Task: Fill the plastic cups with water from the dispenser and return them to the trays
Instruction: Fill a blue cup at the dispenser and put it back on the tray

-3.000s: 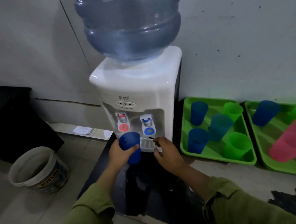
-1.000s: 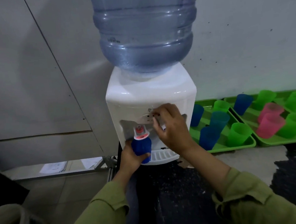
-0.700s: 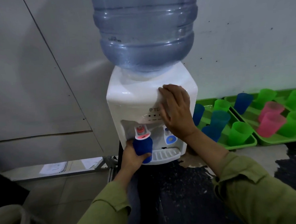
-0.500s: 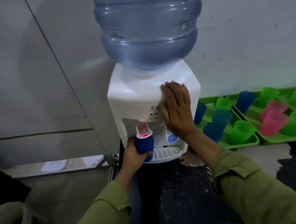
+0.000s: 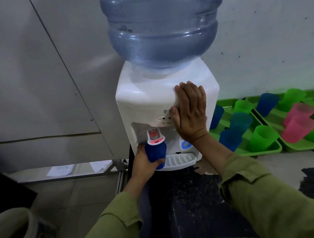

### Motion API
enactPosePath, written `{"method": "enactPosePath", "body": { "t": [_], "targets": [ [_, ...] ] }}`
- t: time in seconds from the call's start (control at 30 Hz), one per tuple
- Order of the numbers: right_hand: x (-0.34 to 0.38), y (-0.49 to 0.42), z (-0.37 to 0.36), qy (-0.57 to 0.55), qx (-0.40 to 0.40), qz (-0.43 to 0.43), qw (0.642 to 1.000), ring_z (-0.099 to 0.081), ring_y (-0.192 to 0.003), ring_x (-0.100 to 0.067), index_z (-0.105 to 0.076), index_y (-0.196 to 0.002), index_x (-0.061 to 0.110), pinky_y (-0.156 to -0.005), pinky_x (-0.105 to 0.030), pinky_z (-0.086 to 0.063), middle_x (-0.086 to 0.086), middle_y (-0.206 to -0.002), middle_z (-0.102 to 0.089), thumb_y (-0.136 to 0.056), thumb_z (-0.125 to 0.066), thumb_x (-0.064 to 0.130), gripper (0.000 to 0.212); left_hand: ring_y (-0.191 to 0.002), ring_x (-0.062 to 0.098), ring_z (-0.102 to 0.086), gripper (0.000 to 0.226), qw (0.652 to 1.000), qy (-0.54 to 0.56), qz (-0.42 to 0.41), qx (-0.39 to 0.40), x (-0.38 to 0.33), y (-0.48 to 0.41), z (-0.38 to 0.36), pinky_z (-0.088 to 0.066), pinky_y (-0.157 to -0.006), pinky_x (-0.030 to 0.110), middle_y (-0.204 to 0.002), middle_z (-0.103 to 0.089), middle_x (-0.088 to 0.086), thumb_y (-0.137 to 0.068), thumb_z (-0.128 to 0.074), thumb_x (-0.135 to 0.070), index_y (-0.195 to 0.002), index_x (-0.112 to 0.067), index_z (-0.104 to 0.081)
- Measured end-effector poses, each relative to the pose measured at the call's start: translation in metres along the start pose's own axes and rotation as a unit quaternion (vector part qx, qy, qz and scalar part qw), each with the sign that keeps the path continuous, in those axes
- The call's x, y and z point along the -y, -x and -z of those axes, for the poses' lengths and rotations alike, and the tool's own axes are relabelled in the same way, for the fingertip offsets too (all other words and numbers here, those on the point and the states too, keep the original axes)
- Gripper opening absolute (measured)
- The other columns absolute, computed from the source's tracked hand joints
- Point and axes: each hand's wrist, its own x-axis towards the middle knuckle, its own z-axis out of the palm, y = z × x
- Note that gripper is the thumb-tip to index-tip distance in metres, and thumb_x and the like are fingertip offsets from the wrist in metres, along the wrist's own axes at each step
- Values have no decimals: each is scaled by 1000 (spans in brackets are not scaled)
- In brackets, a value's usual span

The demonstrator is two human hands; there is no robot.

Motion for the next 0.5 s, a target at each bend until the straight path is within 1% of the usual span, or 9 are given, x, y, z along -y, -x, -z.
{"method": "enactPosePath", "body": {
  "t": [0.07, 0.2, 0.27, 0.5],
  "targets": [
    [-1, 0, 0, 3, -4, 2, 1000, -33, -131, -28, -40, -132, 6, -117, -44, -17, -8, -137, -35, -88, -41, 25, 48, -103, 5, -47, 77, 1000, -1, 5, 1, 1, 0, 0, -36, -86, 21, -122, -54, -6, -62, -85, -23, -124, -24, -39],
    [-2, 0, -1, 3, -6, 4, 1000, -33, -131, -28, -39, -132, 6, -117, -43, -16, -8, -136, -35, -88, -42, 25, 48, -113, 15, -51, 80, 1000, -7, 11, -3, 1, -1, -2, -36, -88, 22, -127, -55, -1, -62, -85, -25, -127, -21, -38],
    [-3, 0, -1, 2, -7, 3, 1000, -33, -131, -28, -40, -131, 6, -117, -43, -17, -8, -136, -35, -88, -42, 25, 48, -115, 18, -52, 80, 1000, -9, 10, -6, 0, -1, -3, -37, -88, 23, -128, -55, 0, -62, -85, -25, -127, -20, -39],
    [-1, 0, 1, 0, -2, 3, 1000, -32, -131, -28, -38, -132, 7, -117, -43, -16, -8, -136, -34, -88, -42, 25, 48, -117, 21, -53, 82, 1000, -7, 15, -2, -1, -1, -2, -37, -90, 23, -129, -55, 1, -61, -86, -25, -128, -20, -38]
  ]
}}
